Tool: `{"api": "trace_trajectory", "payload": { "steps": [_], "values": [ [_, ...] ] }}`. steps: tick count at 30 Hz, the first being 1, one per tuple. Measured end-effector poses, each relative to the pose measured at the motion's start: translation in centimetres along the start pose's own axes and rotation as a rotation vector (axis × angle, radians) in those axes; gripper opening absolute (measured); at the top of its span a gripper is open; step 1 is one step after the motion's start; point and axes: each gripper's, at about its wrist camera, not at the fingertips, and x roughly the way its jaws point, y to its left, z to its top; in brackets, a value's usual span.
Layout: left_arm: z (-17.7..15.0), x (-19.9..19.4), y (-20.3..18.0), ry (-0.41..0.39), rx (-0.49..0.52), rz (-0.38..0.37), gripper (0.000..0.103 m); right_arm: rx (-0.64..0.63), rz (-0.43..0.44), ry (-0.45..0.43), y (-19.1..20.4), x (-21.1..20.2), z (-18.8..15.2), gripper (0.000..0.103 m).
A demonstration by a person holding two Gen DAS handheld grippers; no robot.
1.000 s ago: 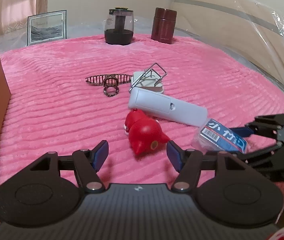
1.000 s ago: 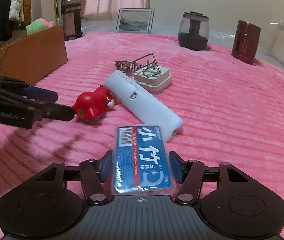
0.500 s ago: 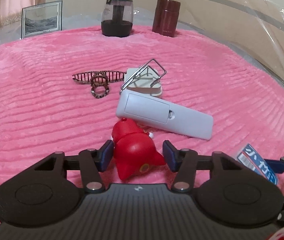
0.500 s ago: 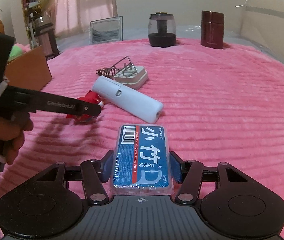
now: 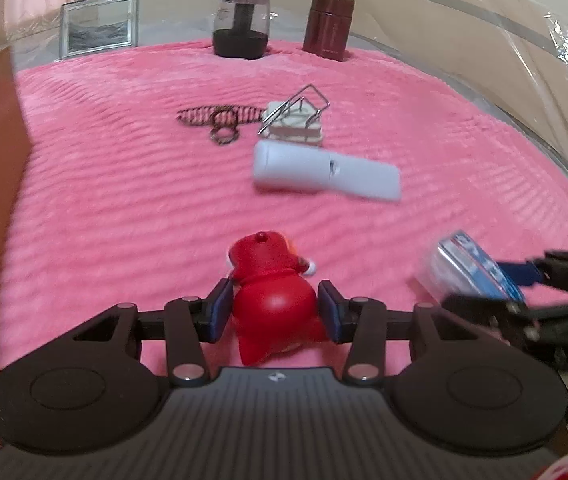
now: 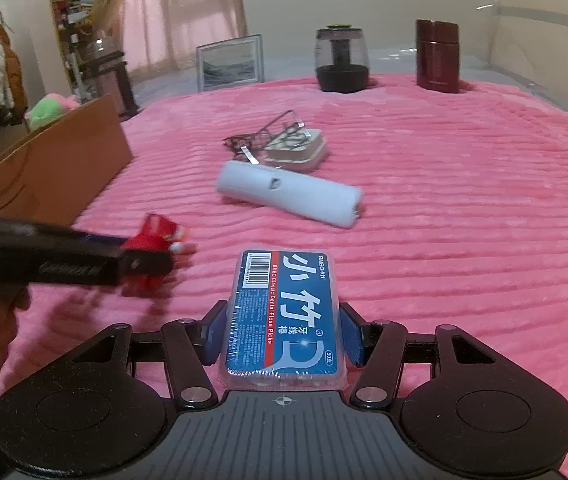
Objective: Organize rigid objects
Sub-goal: 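Approach and grasp the blue toothpick box with the right tool, then grasp the red toy figure with the left tool while the right tool holds the toothpick box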
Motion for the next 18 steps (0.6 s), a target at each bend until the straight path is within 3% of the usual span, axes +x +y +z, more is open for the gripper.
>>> {"api": "trace_trajectory", "payload": {
  "steps": [6, 18],
  "values": [
    [-1.4, -2.5, 0.4, -0.026, -0.008, -0.007, 0.041, -0.004, 0.018, 0.015, 1.4, 0.0, -0.7, 0.054],
    [-0.6, -0.8, 1.2, -0.031, -0.045, -0.001, 0.041, -0.01, -0.002, 0.018, 2.0, -0.2, -0.8, 0.054]
  ]
}}
